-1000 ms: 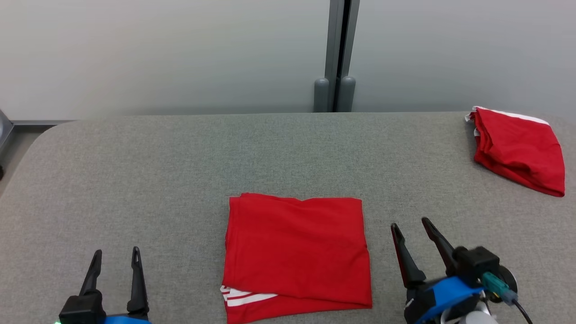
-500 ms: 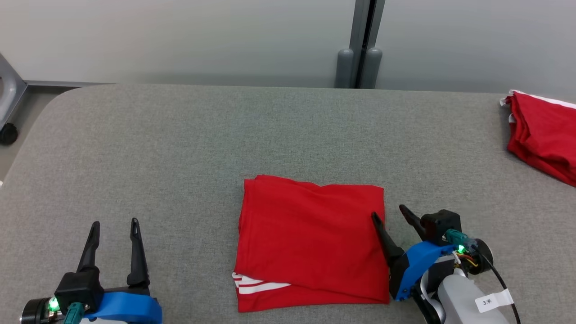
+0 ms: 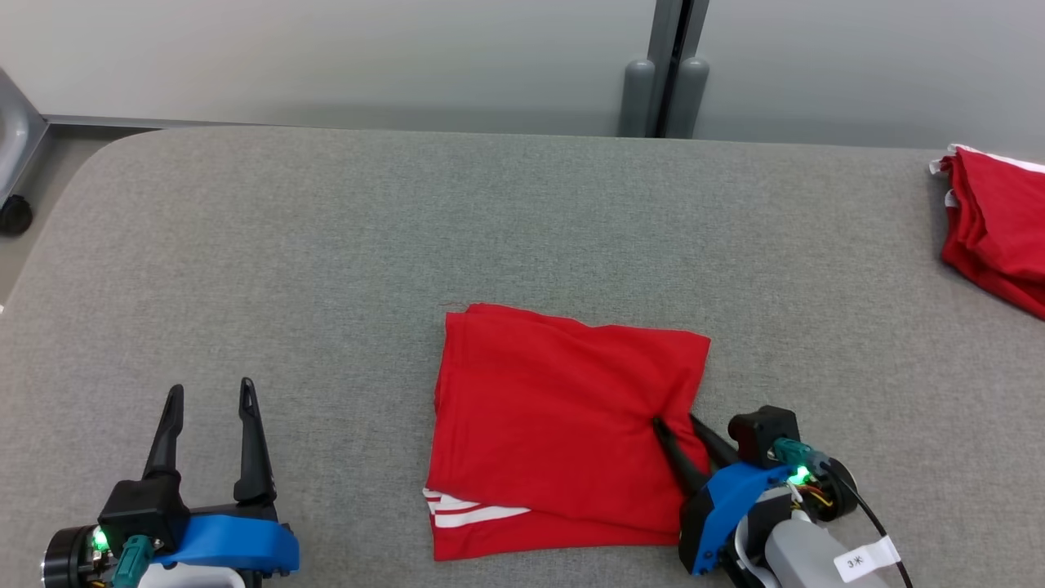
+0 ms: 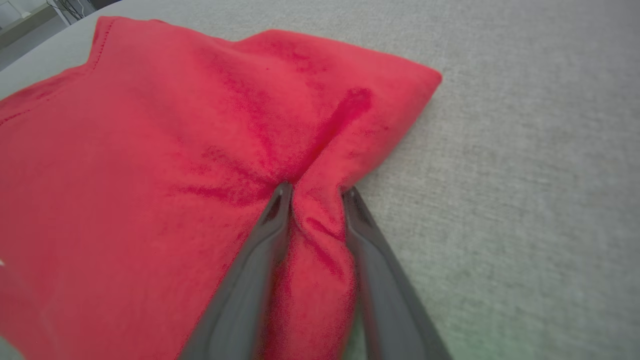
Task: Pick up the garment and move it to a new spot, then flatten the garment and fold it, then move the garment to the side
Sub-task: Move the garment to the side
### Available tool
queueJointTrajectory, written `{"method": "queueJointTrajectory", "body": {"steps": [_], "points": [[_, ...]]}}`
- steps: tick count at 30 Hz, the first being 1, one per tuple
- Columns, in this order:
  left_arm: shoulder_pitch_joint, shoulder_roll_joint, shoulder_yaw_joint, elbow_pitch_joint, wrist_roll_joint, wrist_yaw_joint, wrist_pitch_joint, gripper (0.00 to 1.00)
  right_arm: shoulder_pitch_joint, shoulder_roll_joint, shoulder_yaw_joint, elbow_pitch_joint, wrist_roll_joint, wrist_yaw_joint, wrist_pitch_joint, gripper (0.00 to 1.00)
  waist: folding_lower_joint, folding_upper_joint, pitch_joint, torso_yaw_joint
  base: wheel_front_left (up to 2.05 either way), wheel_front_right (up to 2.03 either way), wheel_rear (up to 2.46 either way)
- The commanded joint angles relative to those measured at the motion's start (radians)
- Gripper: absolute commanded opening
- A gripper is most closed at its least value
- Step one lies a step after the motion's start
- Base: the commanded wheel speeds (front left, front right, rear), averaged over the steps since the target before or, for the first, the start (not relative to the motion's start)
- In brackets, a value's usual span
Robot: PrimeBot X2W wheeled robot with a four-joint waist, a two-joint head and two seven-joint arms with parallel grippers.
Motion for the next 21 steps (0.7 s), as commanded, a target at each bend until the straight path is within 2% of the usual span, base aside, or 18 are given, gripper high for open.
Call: {"method": "queueJointTrajectory", "body": {"steps": [1, 7, 16, 21], "points": [[-0.021, -0.002, 0.007, -0.005, -0.003, 0.005, -0.004, 1.0, -0.02, 0.006, 0.011, 0.011, 0.002, 0.003, -0.003, 0.0, 0.0, 0.0, 0.001, -0.007, 0.0, 0.0, 0.0], [-0.029, -0.004, 0.005, -0.029, -0.005, 0.0, -0.004, 1.0, -0.128, -0.009, -0.02, 0.027, -0.067, 0.002, -0.017, 0.0, 0.0, 0.0, 0.02, -0.033, 0.0, 0.0, 0.0], [-0.098, -0.007, -0.004, -0.127, -0.001, -0.01, -0.004, 1.0, -0.37, -0.123, -0.008, -0.001, -0.141, 0.002, -0.02, 0.0, 0.0, 0.0, 0.147, -0.091, 0.0, 0.0, 0.0], [-0.135, 0.002, 0.003, -0.209, 0.014, -0.011, -0.004, 1.0, -0.523, -0.19, -0.003, -0.025, -0.13, 0.002, -0.02, 0.0, 0.0, 0.0, 0.257, -0.169, 0.0, 0.0, 0.0]]}}
